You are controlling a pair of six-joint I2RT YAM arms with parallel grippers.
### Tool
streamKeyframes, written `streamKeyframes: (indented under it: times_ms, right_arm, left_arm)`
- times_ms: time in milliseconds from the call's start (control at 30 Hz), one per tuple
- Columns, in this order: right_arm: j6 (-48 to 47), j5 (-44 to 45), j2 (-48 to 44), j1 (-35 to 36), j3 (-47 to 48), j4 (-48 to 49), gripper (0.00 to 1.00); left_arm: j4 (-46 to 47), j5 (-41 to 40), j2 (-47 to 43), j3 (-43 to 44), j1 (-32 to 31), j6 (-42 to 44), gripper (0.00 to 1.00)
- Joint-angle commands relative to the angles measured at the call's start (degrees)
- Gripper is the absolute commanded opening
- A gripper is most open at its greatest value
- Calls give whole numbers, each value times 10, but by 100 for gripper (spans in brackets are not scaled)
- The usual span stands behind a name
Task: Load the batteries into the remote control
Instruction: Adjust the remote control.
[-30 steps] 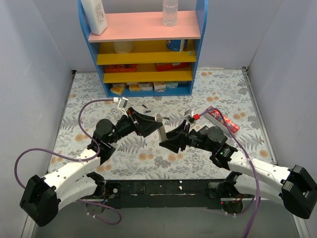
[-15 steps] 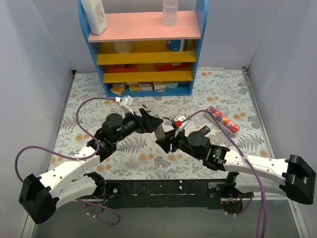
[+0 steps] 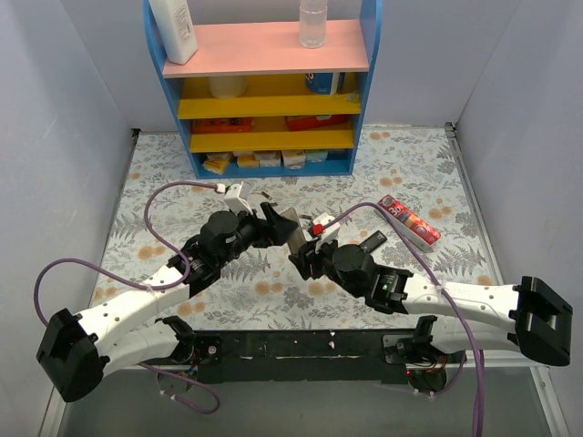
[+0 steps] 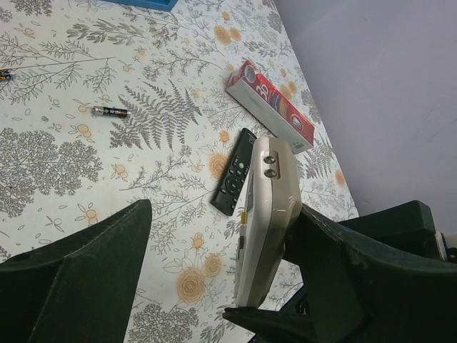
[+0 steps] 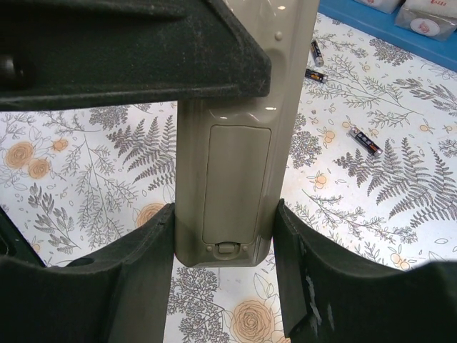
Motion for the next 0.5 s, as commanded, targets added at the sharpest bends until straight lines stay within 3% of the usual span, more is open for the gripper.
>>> streamKeyframes:
  times_ms: [0, 233, 400, 467]
  right_arm:
    - [-9, 22, 6, 7, 35, 22, 1]
    - [-9, 23, 15, 12, 40, 23, 1]
    - [-7, 22, 18, 14, 37, 24, 1]
    - [-6, 20, 19, 15, 35, 27, 1]
  left_arm:
    - [18, -14, 6, 8, -5, 2, 77]
    - [37, -6, 26, 6, -14, -4, 70]
    - [45, -23, 21, -1, -14, -8, 52]
    - [50, -29, 16, -12, -14, -13, 50]
